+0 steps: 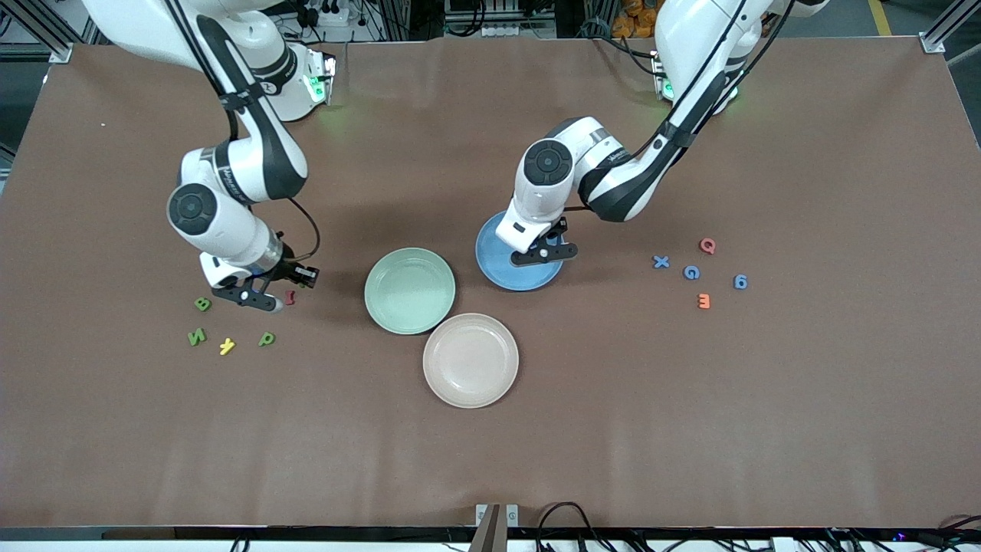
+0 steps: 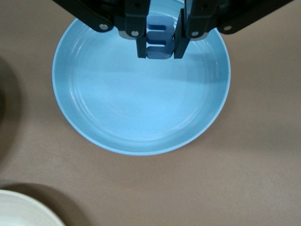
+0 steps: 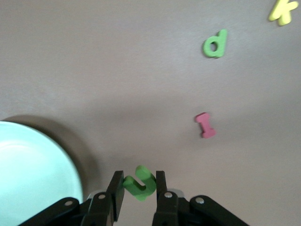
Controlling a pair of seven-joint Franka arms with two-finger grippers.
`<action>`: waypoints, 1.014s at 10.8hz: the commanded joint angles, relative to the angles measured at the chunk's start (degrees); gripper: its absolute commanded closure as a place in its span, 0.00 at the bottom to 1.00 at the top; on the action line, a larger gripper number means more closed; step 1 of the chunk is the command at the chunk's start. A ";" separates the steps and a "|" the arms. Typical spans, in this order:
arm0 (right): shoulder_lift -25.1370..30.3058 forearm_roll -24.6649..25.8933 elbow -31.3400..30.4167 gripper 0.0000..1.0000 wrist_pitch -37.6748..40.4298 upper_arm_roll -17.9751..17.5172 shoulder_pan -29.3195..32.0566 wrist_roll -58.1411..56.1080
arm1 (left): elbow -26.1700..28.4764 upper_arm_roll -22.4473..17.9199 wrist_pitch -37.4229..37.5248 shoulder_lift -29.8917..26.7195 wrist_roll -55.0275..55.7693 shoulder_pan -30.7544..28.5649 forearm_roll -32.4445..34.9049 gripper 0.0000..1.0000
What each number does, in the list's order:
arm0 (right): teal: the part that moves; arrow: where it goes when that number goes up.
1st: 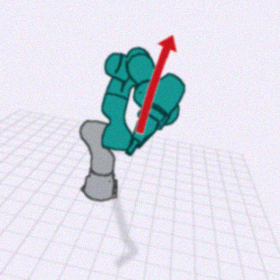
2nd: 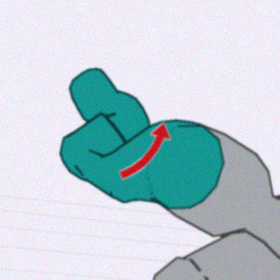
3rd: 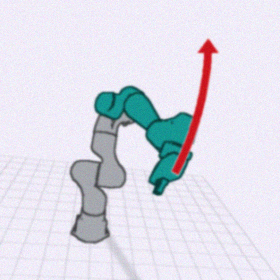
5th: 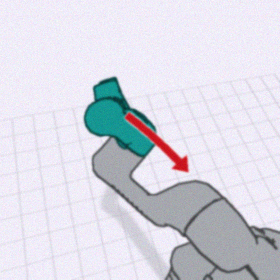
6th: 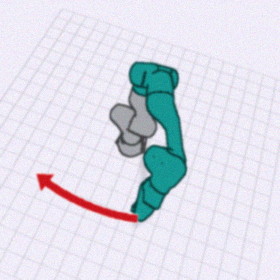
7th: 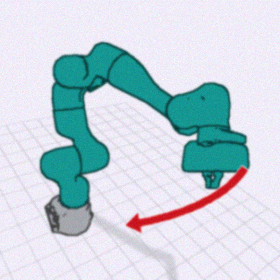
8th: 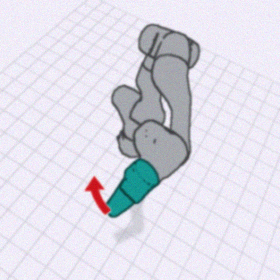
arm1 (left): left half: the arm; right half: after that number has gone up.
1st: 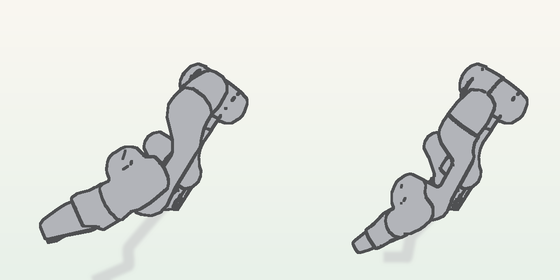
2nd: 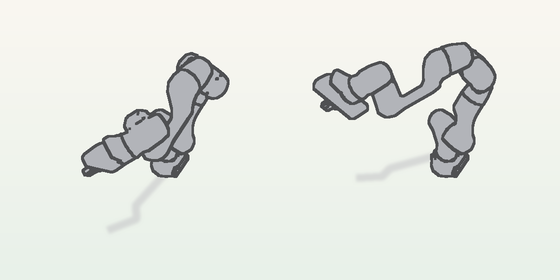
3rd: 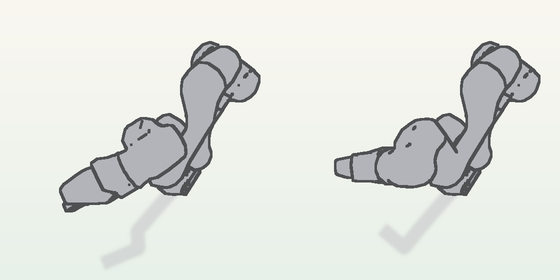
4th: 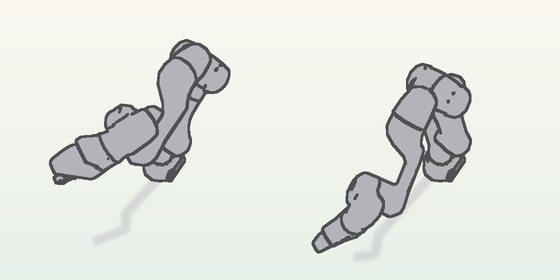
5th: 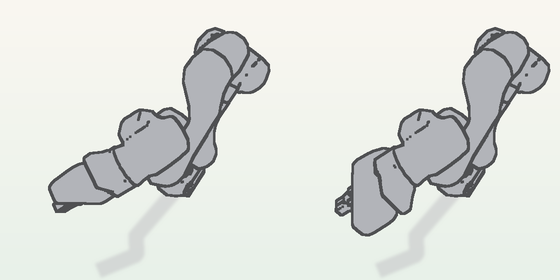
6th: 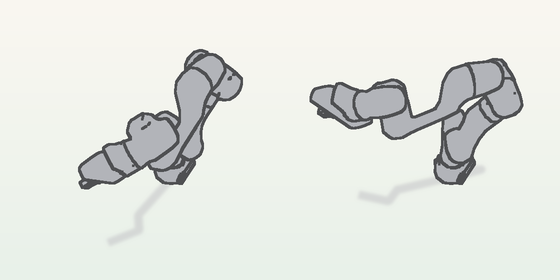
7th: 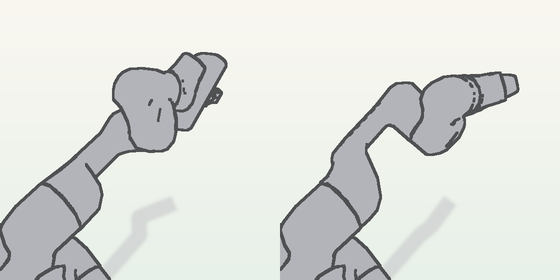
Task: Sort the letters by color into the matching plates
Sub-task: 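Release the E on the blue plate while the right gripper carries u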
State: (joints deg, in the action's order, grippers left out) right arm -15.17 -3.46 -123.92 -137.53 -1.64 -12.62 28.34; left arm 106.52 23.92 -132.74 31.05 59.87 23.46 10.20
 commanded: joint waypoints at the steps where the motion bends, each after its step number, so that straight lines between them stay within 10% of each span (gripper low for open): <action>1: -4.68 -0.67 6.04 0.73 1.04 0.32 -4.50 6.80 | -1.49 -0.45 0.99 1.21 4.03 1.15 1.84 1.00; 2: -5.65 -0.58 7.19 0.73 1.04 0.32 -5.82 8.29 | -1.49 -0.45 0.99 1.38 5.34 1.15 1.84 0.92; 4: -7.67 -0.58 9.30 0.73 0.95 0.32 -8.54 11.46 | -1.49 -0.54 1.08 1.47 6.23 1.06 1.84 0.41; 6: -10.57 -0.58 12.28 0.73 0.95 0.32 -11.44 15.32 | -1.57 -0.63 1.08 1.65 6.14 1.06 1.84 0.20; 8: -13.21 -0.58 15.10 0.73 1.04 0.41 -13.82 17.88 | -1.66 -0.80 1.08 1.65 6.05 0.88 1.84 0.00; 11: -15.41 -0.58 16.96 0.74 0.95 0.32 -16.90 20.70 | -1.66 -0.89 1.08 1.21 5.62 0.44 1.84 0.00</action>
State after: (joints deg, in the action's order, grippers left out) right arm -28.36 -3.50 -109.81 -137.53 -1.66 -27.64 46.88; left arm 106.13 23.18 -132.72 31.90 64.03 23.92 10.20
